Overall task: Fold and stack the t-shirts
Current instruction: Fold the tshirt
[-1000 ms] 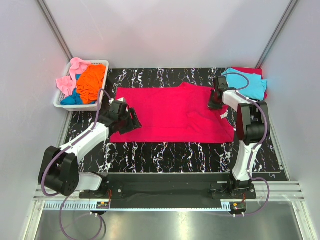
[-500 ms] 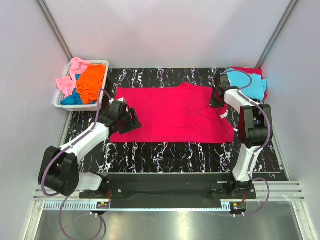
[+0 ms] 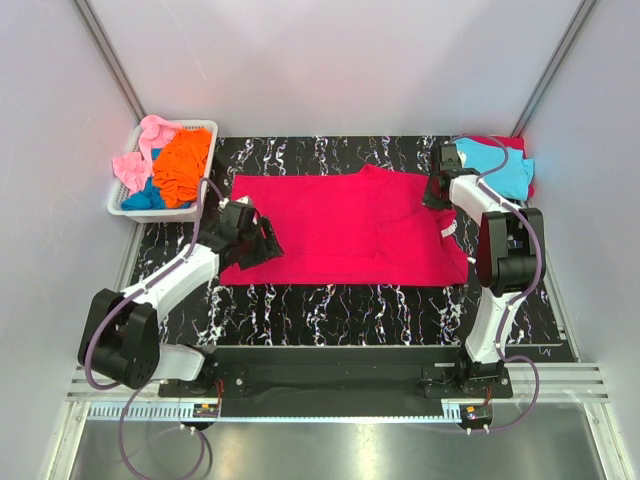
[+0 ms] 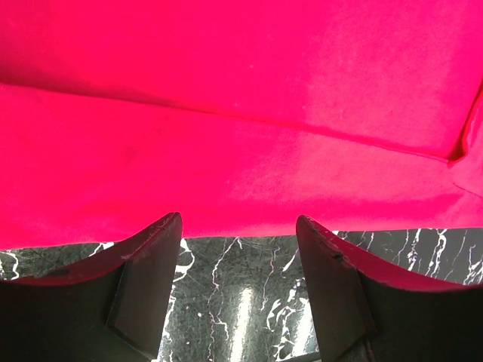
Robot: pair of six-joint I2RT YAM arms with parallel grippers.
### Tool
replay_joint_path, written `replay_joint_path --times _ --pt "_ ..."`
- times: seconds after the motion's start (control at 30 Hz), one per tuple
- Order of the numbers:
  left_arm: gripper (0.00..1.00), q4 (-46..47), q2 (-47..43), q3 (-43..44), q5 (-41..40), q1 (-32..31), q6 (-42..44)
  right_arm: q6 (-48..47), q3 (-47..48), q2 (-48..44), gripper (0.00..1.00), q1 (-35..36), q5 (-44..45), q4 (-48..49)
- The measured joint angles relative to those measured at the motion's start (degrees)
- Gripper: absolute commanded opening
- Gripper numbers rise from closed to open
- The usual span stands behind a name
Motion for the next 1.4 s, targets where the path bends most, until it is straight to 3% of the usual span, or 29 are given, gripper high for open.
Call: replay_joint_path --times 0.03,0.07,0.1,0.17,0.27,0.6,1.03,1.4 --pt "0.67 0.0 0.2 0.0 0.0 0.0 0.0 0.0 0.2 0.0 0.01 0.0 0.0 0.0" --pt "0.67 0.0 0.3 0.0 0.0 0.0 0.0 0.0 0.4 0.1 0.09 0.0 0.0 0.0" --pt "0.67 0.0 0.3 0.0 0.0 0.0 0.0 0.1 0.7 0.3 0.27 0.0 0.0 0.1" --pt "0.67 0.1 0.3 0.0 0.0 0.0 0.0 0.6 0.9 0.6 0.46 0.0 0.0 0.1" --pt "0.67 0.1 0.3 0.0 -0.1 0.0 0.2 0.4 1.0 0.9 0.56 0.0 0.4 0.8" --pt "0.66 0.2 0.3 -1.6 -3.7 0.0 0.2 1.0 -5.9 -5.4 0.53 0.0 0.6 3.7" --pt "0.64 -1.1 2.1 -2.8 -9.5 0.0 -2.6 6.5 -27.7 -19.5 0.48 1.5 -9.0 4.0" --pt "0.65 -4.9 8.0 -2.8 -15.0 0.0 -5.9 9.1 -33.7 -24.0 0.47 2.8 -15.9 4.9"
